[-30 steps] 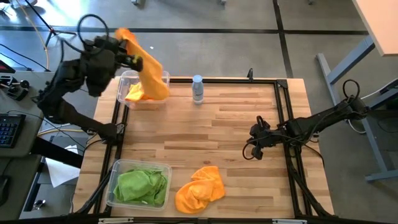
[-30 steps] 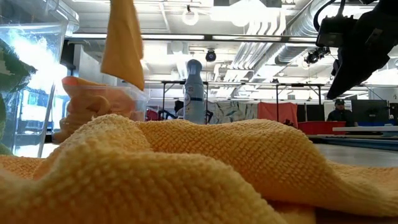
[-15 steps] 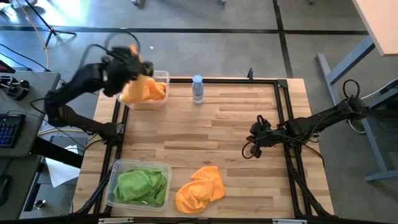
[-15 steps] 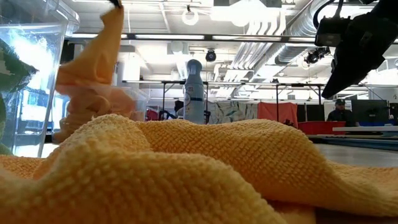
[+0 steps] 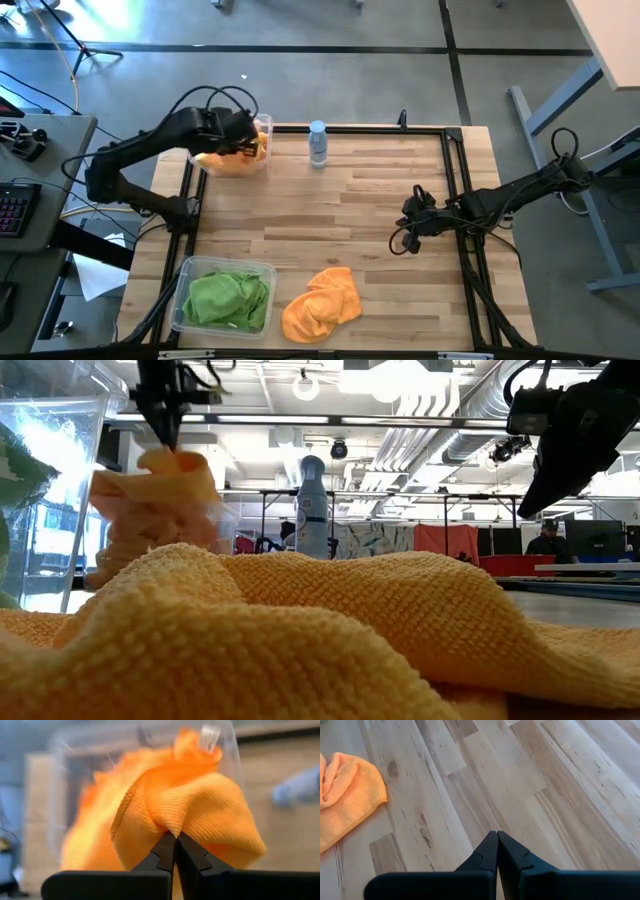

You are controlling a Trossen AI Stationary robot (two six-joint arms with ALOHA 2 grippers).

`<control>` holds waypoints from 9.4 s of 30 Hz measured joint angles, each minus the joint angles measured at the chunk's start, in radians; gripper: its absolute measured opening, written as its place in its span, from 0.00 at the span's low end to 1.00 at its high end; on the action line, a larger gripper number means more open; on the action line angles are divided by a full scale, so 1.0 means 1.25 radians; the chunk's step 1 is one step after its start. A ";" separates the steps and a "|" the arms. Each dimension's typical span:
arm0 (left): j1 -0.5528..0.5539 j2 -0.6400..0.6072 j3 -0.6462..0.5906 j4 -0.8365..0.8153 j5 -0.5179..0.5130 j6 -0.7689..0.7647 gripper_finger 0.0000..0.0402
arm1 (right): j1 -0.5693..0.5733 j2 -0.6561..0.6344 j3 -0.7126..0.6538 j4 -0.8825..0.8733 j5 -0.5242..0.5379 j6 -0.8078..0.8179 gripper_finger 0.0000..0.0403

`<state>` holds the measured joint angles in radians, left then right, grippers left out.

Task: Sort microfiber towel by color & place in baskets
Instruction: Put the yellow microfiber towel into the top transparent bin

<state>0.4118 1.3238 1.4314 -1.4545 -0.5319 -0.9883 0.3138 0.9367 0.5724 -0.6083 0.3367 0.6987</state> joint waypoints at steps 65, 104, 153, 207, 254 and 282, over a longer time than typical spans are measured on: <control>0.377 0.172 -0.428 0.583 0.345 0.257 0.16 | 0.000 0.000 0.000 -0.001 0.064 0.092 0.00; 0.205 -0.217 -0.312 0.552 0.214 0.251 0.27 | 0.000 0.000 0.000 -0.001 0.077 0.102 0.00; -0.503 0.536 0.307 0.264 0.192 0.359 0.33 | 0.001 0.000 0.000 -0.010 0.015 0.063 0.00; -0.684 0.762 0.307 0.552 0.342 0.562 0.40 | 0.001 -0.001 0.000 -0.043 -0.024 0.049 0.00; -0.214 0.049 0.231 -0.052 -0.012 0.133 0.00 | 0.001 -0.001 0.000 -0.080 -0.019 0.050 0.00; 0.377 -0.059 0.199 0.228 0.061 0.632 0.00 | 0.000 -0.001 0.000 -0.080 0.076 0.129 0.00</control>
<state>0.8831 1.2498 1.6806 -1.1690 -0.4562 -0.1980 0.3138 0.9360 0.5720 -0.7082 0.4317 0.8594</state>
